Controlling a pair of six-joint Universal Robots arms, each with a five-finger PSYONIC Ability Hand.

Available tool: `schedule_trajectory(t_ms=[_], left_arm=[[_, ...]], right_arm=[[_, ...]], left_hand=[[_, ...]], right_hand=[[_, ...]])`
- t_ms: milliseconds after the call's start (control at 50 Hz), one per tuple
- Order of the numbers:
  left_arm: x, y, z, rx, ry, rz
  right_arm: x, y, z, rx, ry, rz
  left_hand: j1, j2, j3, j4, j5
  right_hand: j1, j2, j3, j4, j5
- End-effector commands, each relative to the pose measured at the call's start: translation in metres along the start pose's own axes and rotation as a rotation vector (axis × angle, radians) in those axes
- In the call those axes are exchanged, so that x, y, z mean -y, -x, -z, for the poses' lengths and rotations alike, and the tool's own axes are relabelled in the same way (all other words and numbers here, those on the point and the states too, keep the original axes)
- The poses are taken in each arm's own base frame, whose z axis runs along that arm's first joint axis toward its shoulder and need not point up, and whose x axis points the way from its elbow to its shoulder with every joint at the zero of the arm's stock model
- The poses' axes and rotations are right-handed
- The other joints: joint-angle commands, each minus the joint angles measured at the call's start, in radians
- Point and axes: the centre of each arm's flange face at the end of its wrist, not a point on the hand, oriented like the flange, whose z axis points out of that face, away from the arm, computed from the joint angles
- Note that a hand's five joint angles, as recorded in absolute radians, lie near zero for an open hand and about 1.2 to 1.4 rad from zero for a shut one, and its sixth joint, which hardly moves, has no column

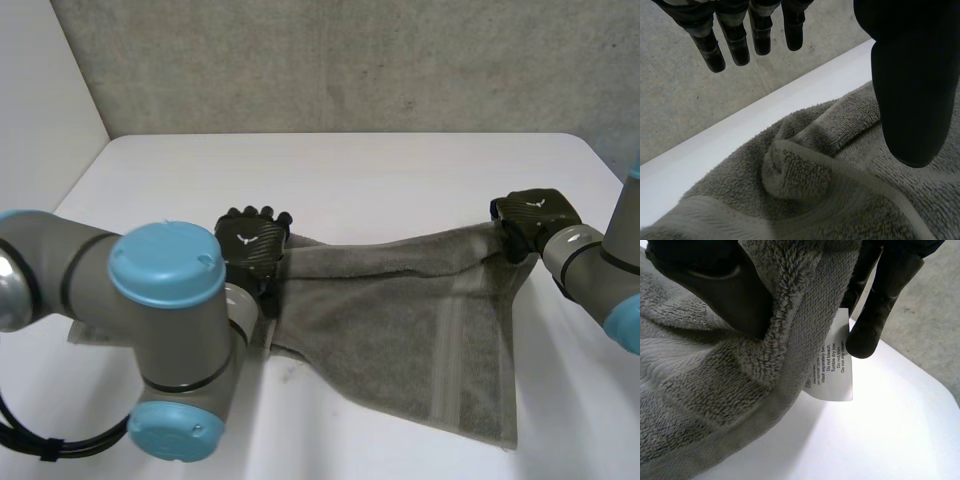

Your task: Fold the towel.

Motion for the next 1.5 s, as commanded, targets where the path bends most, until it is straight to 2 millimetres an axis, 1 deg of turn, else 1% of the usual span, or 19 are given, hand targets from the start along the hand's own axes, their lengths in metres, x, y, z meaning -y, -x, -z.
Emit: schedule_trajectory(t_ms=[20, 120, 280, 380, 500, 580, 600, 720, 760, 940, 1040, 1080, 1140, 1180, 1200, 1260, 1300, 1400, 1500], left_arm=[[-0.008, -0.011, -0.016, -0.007, -0.039, 0.060], [-0.015, -0.015, -0.028, -0.008, -0.039, 0.103], [-0.037, -0.021, -0.043, 0.008, -0.001, 0.090], [-0.049, -0.013, -0.046, 0.111, 0.029, 0.060], [-0.052, -0.006, -0.046, 0.164, 0.051, -0.033], [-0.055, 0.010, -0.046, 0.229, 0.071, -0.084], [-0.052, 0.020, -0.047, 0.266, 0.071, -0.084], [-0.040, 0.041, -0.045, 0.318, 0.048, -0.074], [-0.040, 0.054, -0.044, 0.346, 0.065, -0.097], [-0.035, 0.081, -0.041, 0.394, 0.079, -0.115], [-0.033, 0.082, -0.039, 0.363, 0.072, -0.115], [-0.033, 0.079, -0.037, 0.315, 0.068, -0.118], [-0.035, 0.076, -0.036, 0.287, 0.071, -0.122], [-0.040, 0.072, -0.034, 0.242, 0.081, -0.129], [-0.040, 0.072, -0.034, 0.242, 0.081, -0.130], [-0.045, 0.070, -0.032, 0.214, 0.093, -0.137], [-0.048, 0.071, -0.032, 0.195, 0.103, -0.149], [-0.049, 0.073, -0.035, 0.172, 0.100, -0.169], [-0.044, 0.077, -0.046, 0.138, 0.070, -0.194]], right_arm=[[-0.007, 0.005, -0.001, 0.010, 0.014, 0.003], [-0.011, 0.008, -0.002, 0.018, 0.025, 0.002], [-0.013, 0.012, -0.002, 0.030, 0.032, 0.005], [-0.013, 0.012, -0.002, 0.030, 0.032, 0.005], [-0.014, 0.013, -0.002, 0.030, 0.033, 0.019], [-0.014, 0.013, -0.002, 0.031, 0.033, 0.025], [-0.014, 0.013, -0.002, 0.031, 0.033, 0.025], [-0.014, 0.013, -0.002, 0.032, 0.034, 0.025], [-0.014, 0.013, -0.002, 0.031, 0.034, 0.025], [-0.015, 0.014, -0.003, 0.032, 0.037, 0.028], [-0.015, 0.014, -0.003, 0.032, 0.037, 0.028], [-0.016, 0.014, -0.003, 0.033, 0.038, 0.028], [-0.015, 0.014, -0.003, 0.033, 0.038, 0.028], [-0.015, 0.014, -0.003, 0.032, 0.037, 0.028], [-0.015, 0.014, -0.003, 0.032, 0.037, 0.028], [-0.014, 0.013, -0.002, 0.032, 0.036, 0.028], [-0.014, 0.013, -0.002, 0.032, 0.036, 0.028], [-0.010, 0.011, -0.002, 0.028, 0.026, 0.031], [0.006, 0.005, -0.008, 0.005, -0.024, 0.098]], left_hand=[[0.041, 0.040, 0.040, 0.042, 0.038], [0.053, 0.051, 0.052, 0.054, 0.050], [0.062, 0.060, 0.060, 0.063, 0.059], [0.062, 0.060, 0.060, 0.063, 0.059], [0.056, 0.054, 0.054, 0.057, 0.053], [0.056, 0.054, 0.054, 0.057, 0.053], [0.056, 0.054, 0.054, 0.057, 0.053], [0.056, 0.054, 0.054, 0.057, 0.053], [0.059, 0.057, 0.057, 0.060, 0.056], [0.118, 0.116, 0.116, 0.118, 0.115], [0.226, 0.225, 0.225, 0.227, 0.223], [0.425, 0.423, 0.424, 0.426, 0.422], [0.520, 0.518, 0.518, 0.521, 0.517], [0.739, 0.738, 0.738, 0.740, 0.736], [0.740, 0.738, 0.739, 0.741, 0.737], [0.910, 0.909, 0.909, 0.911, 0.907], [1.127, 1.125, 1.125, 1.127, 1.124], [1.177, 1.175, 1.176, 1.178, 1.174], [1.177, 1.175, 1.176, 1.178, 1.174]], right_hand=[[0.061, 0.060, 0.071, 0.059, 0.056], [0.061, 0.060, 0.071, 0.059, 0.056], [0.061, 0.060, 0.071, 0.059, 0.056], [0.061, 0.060, 0.071, 0.059, 0.056], [0.061, 0.060, 0.071, 0.059, 0.056], [0.061, 0.060, 0.071, 0.059, 0.056], [0.061, 0.060, 0.071, 0.059, 0.056], [0.061, 0.060, 0.071, 0.059, 0.056], [0.061, 0.060, 0.071, 0.059, 0.056], [0.061, 0.060, 0.071, 0.059, 0.056], [0.061, 0.060, 0.071, 0.059, 0.056], [0.061, 0.060, 0.071, 0.059, 0.056], [0.061, 0.060, 0.071, 0.059, 0.056], [0.061, 0.060, 0.071, 0.059, 0.056], [0.061, 0.060, 0.071, 0.059, 0.056], [0.061, 0.060, 0.071, 0.059, 0.056], [0.061, 0.060, 0.071, 0.059, 0.056], [0.061, 0.060, 0.071, 0.059, 0.056], [0.061, 0.060, 0.071, 0.059, 0.056]])
